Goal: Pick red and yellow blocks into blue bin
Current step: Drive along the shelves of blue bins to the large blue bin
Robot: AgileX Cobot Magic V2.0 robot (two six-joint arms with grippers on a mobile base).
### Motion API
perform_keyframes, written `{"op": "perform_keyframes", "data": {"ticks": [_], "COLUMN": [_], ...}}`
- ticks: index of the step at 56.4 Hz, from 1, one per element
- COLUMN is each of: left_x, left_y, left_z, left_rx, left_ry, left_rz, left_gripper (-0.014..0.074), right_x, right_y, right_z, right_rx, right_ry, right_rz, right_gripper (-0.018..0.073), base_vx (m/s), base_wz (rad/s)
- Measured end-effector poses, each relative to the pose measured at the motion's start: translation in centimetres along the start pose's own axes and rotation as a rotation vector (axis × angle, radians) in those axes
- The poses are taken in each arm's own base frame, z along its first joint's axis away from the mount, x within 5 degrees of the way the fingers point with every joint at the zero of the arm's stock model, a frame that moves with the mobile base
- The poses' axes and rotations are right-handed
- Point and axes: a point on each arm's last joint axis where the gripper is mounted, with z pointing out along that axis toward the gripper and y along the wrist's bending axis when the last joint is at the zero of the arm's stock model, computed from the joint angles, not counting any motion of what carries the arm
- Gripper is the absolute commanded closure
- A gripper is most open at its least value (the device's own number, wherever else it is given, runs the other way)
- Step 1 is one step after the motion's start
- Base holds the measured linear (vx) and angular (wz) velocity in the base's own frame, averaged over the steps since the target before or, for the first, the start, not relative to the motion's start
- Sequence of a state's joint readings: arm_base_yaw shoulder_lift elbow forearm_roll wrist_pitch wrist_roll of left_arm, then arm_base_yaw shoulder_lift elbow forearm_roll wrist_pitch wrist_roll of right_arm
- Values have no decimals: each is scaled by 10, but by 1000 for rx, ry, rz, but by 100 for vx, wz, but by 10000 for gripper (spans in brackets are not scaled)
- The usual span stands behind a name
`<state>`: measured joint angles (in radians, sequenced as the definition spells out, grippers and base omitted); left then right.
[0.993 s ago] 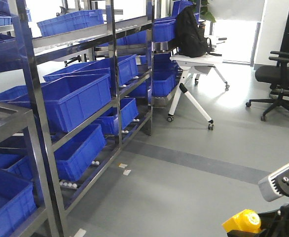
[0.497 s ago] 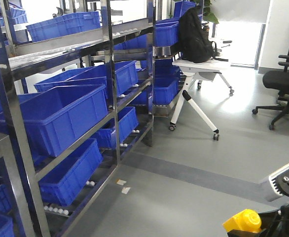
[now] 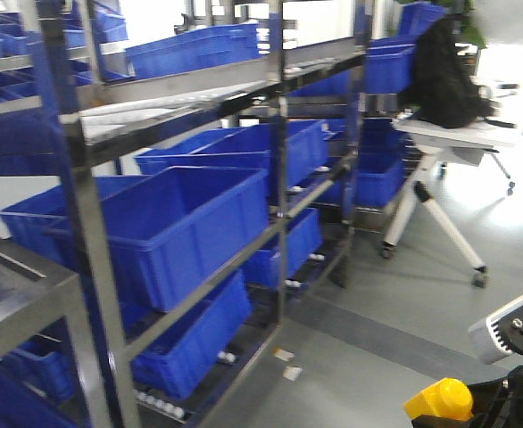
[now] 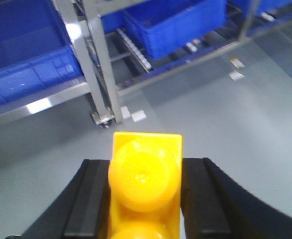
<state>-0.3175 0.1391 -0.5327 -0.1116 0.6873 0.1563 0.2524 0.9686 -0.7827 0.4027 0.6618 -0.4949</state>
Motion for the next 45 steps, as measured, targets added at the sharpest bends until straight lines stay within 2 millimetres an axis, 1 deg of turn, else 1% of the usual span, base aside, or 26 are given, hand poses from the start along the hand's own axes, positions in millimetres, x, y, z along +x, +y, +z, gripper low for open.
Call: {"op": "perform_keyframes", "data": {"ticks": [21,45], "left_x": [0,0], "left_y": [0,0], "left_z": [0,0], "left_rx": [0,0], "left_ry": [0,0], "left_rz": [0,0], "left_gripper": [311,311], "right_x": [0,0], "right_y": [0,0], "right_z": [0,0], "right_rx": [0,0], "right_ry": [0,0], "right_rz": [0,0], "right_gripper": [303,303], "base_vx": [19,15], "base_wz": [57,50]}}
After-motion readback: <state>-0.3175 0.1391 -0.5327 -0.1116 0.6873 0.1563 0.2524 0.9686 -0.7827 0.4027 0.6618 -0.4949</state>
